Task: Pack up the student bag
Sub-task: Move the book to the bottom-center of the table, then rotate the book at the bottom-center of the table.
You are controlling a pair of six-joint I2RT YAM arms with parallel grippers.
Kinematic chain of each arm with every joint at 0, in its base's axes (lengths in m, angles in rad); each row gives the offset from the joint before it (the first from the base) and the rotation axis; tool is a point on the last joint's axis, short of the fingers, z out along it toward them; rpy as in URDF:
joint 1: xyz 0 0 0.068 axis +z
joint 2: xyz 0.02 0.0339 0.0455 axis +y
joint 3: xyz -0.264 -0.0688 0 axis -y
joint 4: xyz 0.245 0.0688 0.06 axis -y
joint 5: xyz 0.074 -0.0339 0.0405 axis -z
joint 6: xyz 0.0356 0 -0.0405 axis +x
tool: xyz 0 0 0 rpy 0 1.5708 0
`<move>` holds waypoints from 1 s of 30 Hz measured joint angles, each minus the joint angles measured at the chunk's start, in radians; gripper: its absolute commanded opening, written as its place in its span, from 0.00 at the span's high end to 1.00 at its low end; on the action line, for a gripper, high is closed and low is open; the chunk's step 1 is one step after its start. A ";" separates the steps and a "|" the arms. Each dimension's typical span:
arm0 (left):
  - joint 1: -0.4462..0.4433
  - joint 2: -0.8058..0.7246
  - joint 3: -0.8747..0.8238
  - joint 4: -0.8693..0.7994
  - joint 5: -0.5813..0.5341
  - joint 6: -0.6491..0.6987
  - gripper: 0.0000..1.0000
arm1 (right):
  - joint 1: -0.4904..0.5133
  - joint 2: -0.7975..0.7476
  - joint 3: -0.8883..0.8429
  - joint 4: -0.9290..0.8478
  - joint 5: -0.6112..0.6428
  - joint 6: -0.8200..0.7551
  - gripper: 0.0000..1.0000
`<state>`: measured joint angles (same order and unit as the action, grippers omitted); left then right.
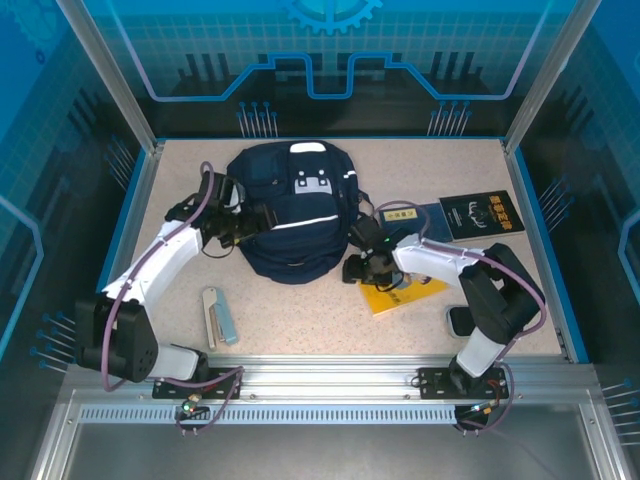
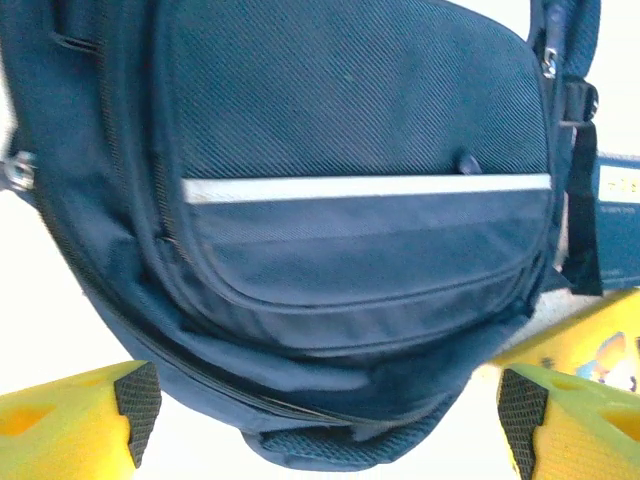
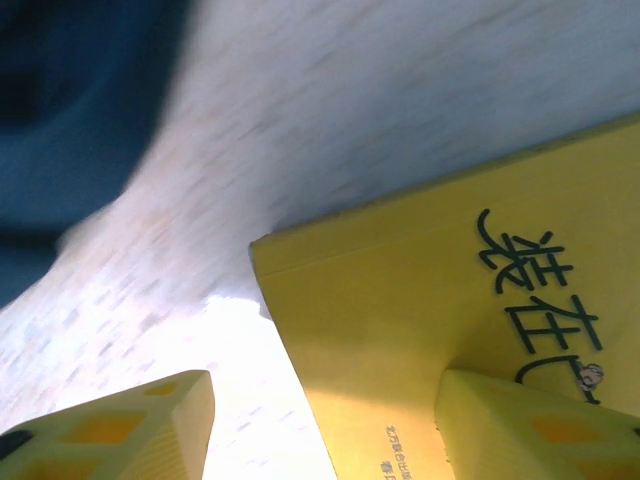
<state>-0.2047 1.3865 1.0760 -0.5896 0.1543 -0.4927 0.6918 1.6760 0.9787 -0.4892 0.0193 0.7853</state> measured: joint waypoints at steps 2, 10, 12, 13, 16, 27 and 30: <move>-0.037 0.000 0.000 0.000 0.006 -0.005 0.08 | 0.034 -0.005 -0.004 0.012 -0.036 0.001 0.41; -0.232 0.000 -0.006 0.011 0.008 -0.039 0.01 | -0.016 -0.200 -0.048 -0.103 -0.026 0.064 0.32; -0.288 0.004 -0.006 0.034 0.004 -0.060 0.01 | -0.063 -0.280 -0.061 -0.128 -0.003 0.092 0.32; -0.314 0.009 -0.006 0.041 -0.001 -0.068 0.01 | -0.094 -0.321 -0.079 -0.132 0.008 0.105 0.32; -0.417 0.059 0.013 0.056 -0.032 -0.088 0.01 | -0.193 -0.419 -0.154 -0.151 0.017 0.117 0.32; -0.649 0.466 0.327 0.082 -0.134 -0.143 0.10 | -0.473 -0.555 -0.332 -0.191 -0.098 0.038 0.31; -0.658 0.571 0.407 0.074 -0.150 -0.164 0.11 | -0.497 -0.548 -0.357 -0.182 -0.147 0.016 0.32</move>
<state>-0.8631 1.9579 1.4826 -0.5156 0.0048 -0.6563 0.1951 1.1282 0.6220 -0.6708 -0.1276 0.8017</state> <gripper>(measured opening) 0.896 0.686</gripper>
